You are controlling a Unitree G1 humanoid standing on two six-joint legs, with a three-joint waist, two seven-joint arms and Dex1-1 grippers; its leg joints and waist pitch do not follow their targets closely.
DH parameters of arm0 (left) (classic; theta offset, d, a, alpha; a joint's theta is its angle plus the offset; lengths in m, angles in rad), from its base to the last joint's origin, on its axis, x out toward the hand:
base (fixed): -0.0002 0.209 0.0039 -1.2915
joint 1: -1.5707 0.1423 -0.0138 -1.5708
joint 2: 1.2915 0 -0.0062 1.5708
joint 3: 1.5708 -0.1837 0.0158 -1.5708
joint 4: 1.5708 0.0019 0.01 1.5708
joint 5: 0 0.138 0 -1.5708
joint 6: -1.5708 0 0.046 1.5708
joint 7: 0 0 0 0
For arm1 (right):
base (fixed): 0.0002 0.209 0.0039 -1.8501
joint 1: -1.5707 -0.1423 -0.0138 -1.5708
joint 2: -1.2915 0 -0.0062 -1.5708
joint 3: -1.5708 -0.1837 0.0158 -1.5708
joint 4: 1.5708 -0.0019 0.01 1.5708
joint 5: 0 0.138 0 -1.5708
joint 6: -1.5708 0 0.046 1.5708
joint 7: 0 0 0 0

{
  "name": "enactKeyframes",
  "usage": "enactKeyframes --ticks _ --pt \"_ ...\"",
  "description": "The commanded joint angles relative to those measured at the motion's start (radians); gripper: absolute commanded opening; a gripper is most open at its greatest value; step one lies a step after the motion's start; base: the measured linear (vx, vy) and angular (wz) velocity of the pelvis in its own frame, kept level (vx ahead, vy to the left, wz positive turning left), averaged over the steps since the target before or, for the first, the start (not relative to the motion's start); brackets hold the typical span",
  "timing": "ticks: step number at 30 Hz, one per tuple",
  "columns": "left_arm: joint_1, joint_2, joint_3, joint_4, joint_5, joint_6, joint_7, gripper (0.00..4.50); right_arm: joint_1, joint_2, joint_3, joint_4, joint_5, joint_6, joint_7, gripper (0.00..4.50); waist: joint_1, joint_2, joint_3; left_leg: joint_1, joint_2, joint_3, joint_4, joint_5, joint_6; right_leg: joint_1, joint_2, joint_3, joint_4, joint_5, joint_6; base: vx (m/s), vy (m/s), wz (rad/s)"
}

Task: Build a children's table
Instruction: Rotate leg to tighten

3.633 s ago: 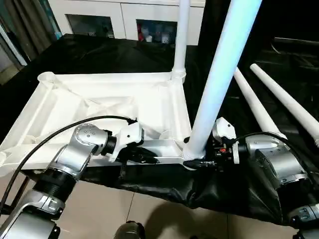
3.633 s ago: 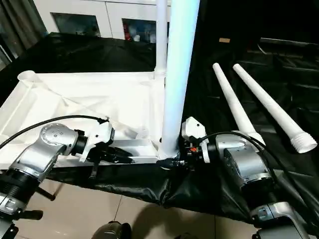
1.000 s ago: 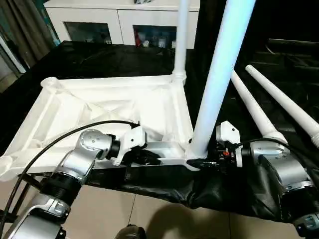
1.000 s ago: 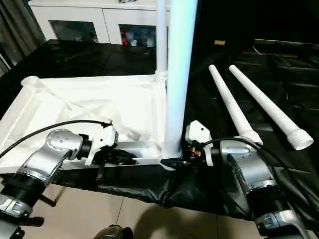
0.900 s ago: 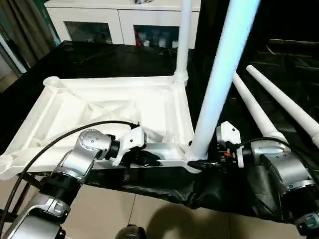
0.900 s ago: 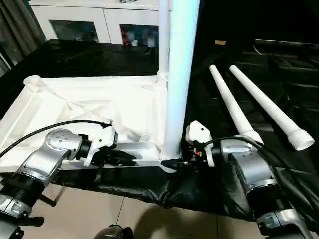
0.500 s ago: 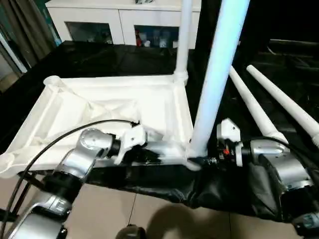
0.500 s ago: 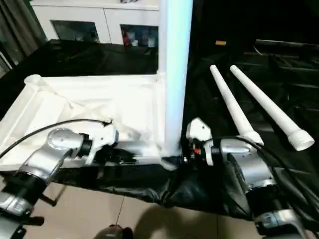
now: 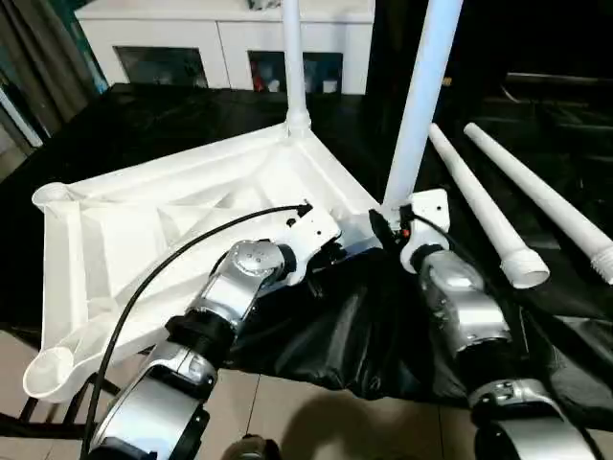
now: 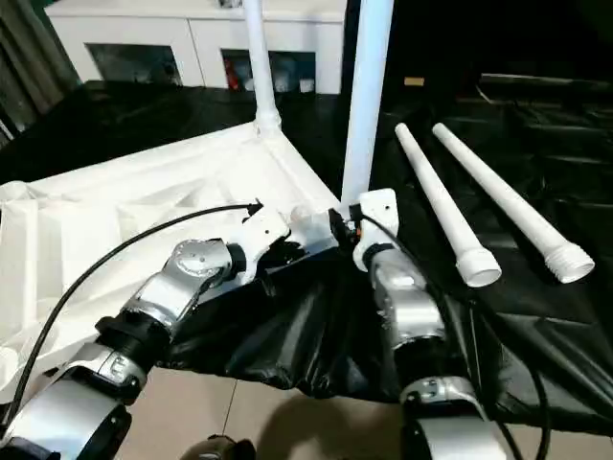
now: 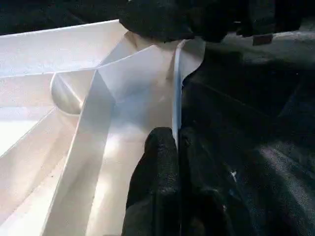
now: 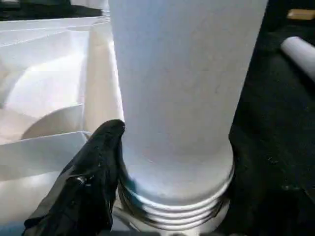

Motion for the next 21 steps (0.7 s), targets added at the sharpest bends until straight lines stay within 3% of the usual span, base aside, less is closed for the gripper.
enactKeyframes --ticks 1,5,7,8,14,15,19,21 --pt "-0.012 -0.038 -0.004 0.006 0.001 -0.013 0.071 0.0 0.001 0.066 0.094 -0.012 -0.028 -0.037 0.046 3.3 -0.002 -0.011 -0.083 0.03 0.055 -0.032 -0.066 -0.192 0.042 0.035 -0.074 0.036 -0.081 -0.087 -0.225 0.0 0.0 0.0" --pt "0.003 0.0 0.007 -0.013 -0.021 -0.061 0.005 0.0 -0.001 0.027 0.109 -0.017 -0.036 -0.076 0.101 3.71 -0.002 -0.012 -0.084 0.027 0.054 -0.033 -0.066 -0.187 0.048 0.038 -0.074 0.036 -0.078 -0.063 -0.225 0.0 0.0 0.0" --pt "0.012 0.02 0.02 -0.027 -0.039 -0.087 -0.033 0.0 -0.004 -0.001 0.11 -0.016 -0.039 -0.091 0.132 3.71 -0.005 -0.011 -0.087 0.024 0.052 -0.032 -0.061 -0.158 0.062 0.04 -0.073 0.035 -0.073 -0.013 -0.234 0.0 0.0 0.0" --pt "0.02 0.032 0.036 -0.042 -0.06 -0.095 -0.06 0.0 -0.004 -0.022 0.102 -0.02 -0.028 -0.095 0.168 3.71 -0.007 -0.019 -0.087 0.022 0.051 -0.031 -0.059 -0.151 0.074 0.043 -0.074 0.034 -0.072 0.005 -0.24 0.0 0.0 0.0" --pt "0.081 0.137 0.022 -0.124 -0.109 -0.143 -0.265 0.0 0.008 -0.139 0.096 -0.064 0.06 -0.074 0.459 3.71 -0.005 -0.016 -0.089 0.017 0.056 -0.029 -0.05 -0.122 0.13 0.043 -0.07 0.03 -0.063 0.039 -0.262 0.0 0.0 0.0" --pt "0.087 0.147 0.02 -0.129 -0.113 -0.145 -0.279 0.0 0.01 -0.152 0.098 -0.069 0.065 -0.071 0.488 3.71 -0.002 -0.012 -0.089 0.02 0.06 -0.028 -0.051 -0.123 0.133 0.037 -0.07 0.03 -0.062 0.033 -0.264 0.0 0.0 0.0" --pt "0.124 0.204 0.025 -0.181 -0.157 -0.145 -0.382 0.0 0.032 -0.239 0.141 -0.092 0.076 -0.069 0.676 3.71 0.004 -0.011 -0.087 0.021 0.064 -0.028 -0.052 -0.137 0.123 0.032 -0.068 0.029 -0.059 0.02 -0.269 0.0 0.0 0.0" --pt "0.142 0.234 0.027 -0.207 -0.174 -0.142 -0.44 0.0 0.044 -0.28 0.154 -0.11 0.09 -0.061 0.778 3.71 0.008 -0.018 -0.083 0.02 0.063 -0.026 -0.052 -0.15 0.12 0.031 -0.069 0.031 -0.063 0.0 -0.269 0.0 0.0 0.0"
